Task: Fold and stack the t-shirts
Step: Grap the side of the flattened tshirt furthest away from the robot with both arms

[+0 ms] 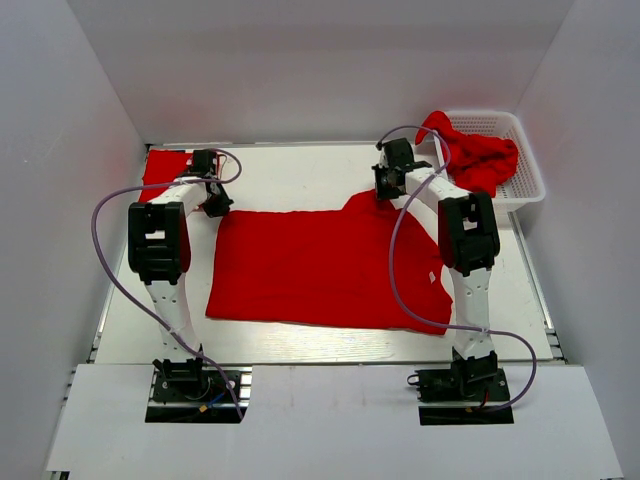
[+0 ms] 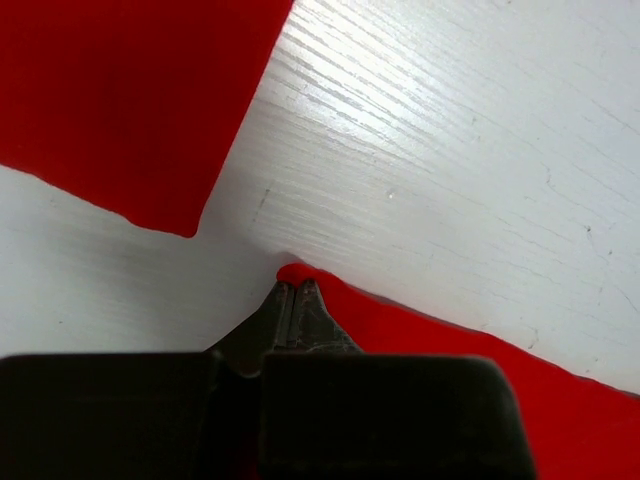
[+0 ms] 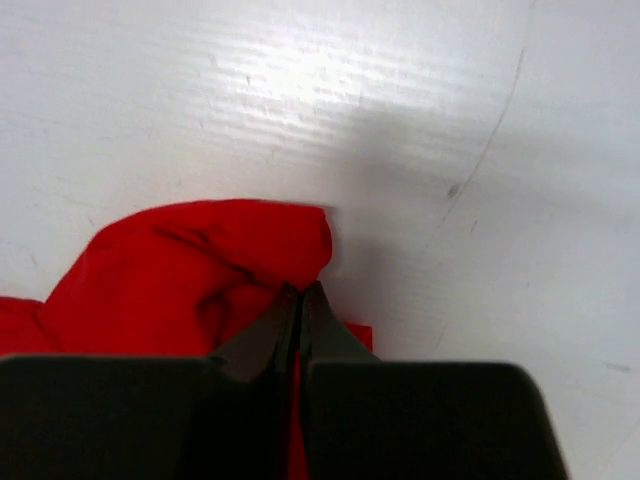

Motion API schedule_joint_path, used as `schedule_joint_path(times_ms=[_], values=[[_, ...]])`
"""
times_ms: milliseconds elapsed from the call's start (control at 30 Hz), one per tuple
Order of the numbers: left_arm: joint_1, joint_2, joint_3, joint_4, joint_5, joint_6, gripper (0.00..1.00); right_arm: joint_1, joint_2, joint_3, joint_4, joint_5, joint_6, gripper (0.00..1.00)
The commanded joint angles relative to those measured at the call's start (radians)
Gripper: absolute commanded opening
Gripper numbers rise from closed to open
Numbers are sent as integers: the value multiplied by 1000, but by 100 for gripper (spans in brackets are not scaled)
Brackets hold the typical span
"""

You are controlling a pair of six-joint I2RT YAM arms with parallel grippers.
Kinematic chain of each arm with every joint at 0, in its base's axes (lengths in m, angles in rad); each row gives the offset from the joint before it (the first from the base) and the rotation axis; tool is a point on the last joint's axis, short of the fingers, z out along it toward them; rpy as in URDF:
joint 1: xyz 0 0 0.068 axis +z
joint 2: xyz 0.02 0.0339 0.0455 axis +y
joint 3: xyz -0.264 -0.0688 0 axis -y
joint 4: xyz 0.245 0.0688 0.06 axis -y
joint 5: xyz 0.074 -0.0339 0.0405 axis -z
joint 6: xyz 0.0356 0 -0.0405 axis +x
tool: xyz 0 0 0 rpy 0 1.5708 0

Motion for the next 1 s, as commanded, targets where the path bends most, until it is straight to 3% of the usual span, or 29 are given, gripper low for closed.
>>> schedule_joint_path(times_ms=[0,200,467,600,967], values=[[-2,-44,-31,16,1,24,0,-1,-36,1,157,6,-91,0],[-2,-84,-22,82,1,47,0,-5,-82,11,288,-12,-246,0],[-2,-75,11,82,1,56,0,3,-117,5,295,-13,-340,0],[-2,-110,11,82,1,65,0,4,-191,-84,315,-50,-369,0],[-20,-312,-241,157,11,75,0,39,-490,-463,367,-69,-325,0]])
